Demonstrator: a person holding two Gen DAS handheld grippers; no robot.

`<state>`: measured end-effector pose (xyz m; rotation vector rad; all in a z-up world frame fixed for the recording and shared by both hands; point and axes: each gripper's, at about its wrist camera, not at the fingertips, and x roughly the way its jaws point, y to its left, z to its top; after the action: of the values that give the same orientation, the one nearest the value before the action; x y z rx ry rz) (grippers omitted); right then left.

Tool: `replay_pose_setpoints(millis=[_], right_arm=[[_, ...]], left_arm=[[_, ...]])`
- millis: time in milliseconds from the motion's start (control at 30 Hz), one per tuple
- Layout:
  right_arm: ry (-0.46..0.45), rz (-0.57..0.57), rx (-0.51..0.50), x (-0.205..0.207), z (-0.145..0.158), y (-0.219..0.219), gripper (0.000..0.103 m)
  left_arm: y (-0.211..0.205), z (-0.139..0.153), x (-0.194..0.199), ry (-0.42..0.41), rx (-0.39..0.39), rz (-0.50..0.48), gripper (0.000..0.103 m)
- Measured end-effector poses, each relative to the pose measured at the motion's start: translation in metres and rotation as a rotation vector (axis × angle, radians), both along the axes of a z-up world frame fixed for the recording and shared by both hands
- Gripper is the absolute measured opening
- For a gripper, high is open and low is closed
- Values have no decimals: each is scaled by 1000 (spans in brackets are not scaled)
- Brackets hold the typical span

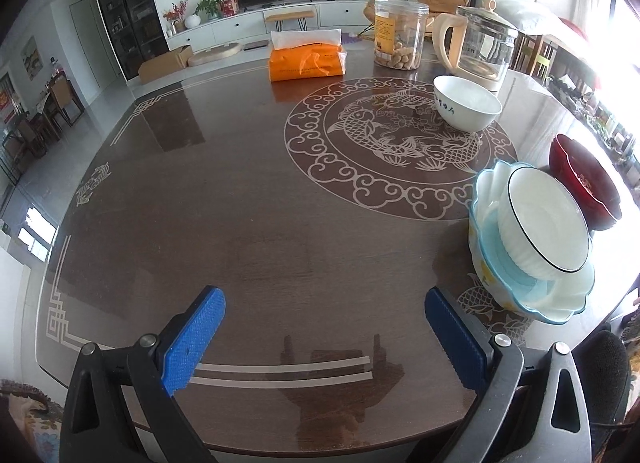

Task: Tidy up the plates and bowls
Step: 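Move both grippers toward the small white bowl with blue print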

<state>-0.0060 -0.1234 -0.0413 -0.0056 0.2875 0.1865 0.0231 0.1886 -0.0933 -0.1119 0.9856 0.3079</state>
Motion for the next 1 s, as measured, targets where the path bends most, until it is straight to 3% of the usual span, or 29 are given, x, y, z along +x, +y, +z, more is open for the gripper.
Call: replay_pose_setpoints(millis=[100, 200, 433, 567, 733, 900, 1000], right_arm=[[-53, 28, 35, 9, 16, -14, 75], [-27, 76, 23, 24, 26, -18, 75], [226, 150, -36, 62, 23, -13, 75], [204, 116, -58, 61, 28, -17, 75], [176, 122, -64, 60, 40, -23, 75], [206, 131, -75, 67, 38, -18, 75], [203, 133, -91, 69, 39, -14, 75]], left_arm=[[6, 12, 2, -19, 9, 5, 100], [9, 16, 10, -2, -11, -14, 100], [7, 15, 20, -1, -143, -67, 100], [11, 17, 24, -9, -216, -64, 100], [14, 26, 33, -44, -183, -89, 100], [20, 31, 41, -144, -261, -115, 100], [18, 21, 54, -50, -185, -111, 100]])
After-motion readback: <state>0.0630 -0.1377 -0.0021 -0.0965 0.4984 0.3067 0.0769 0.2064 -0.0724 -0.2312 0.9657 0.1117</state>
